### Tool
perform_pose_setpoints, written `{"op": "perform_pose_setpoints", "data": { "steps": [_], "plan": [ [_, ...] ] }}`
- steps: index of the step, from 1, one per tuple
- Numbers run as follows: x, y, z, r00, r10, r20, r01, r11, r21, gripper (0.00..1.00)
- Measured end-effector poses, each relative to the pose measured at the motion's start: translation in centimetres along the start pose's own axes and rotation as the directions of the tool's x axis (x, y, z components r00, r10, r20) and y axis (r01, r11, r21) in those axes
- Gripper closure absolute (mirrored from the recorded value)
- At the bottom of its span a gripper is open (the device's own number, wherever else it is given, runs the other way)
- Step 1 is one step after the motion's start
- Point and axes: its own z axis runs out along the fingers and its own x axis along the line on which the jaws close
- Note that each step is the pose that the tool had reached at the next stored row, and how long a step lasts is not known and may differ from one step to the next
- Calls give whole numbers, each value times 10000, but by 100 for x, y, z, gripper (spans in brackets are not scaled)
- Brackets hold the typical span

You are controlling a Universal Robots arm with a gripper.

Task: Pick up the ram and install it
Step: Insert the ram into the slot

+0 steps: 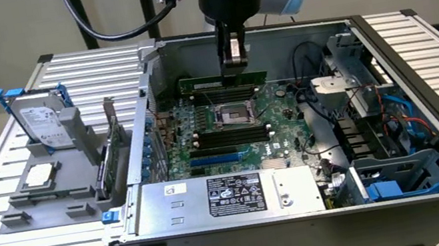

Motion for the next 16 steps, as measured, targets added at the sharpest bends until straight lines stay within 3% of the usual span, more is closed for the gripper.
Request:
{"op": "perform_pose_setpoints", "data": {
  "steps": [10,16],
  "plan": [
    [0,-5,6,10000,1,1,-1,10000,0,87],
    [-9,-55,106,10000,1,-5,-1,10000,-1,87]
  ]
}}
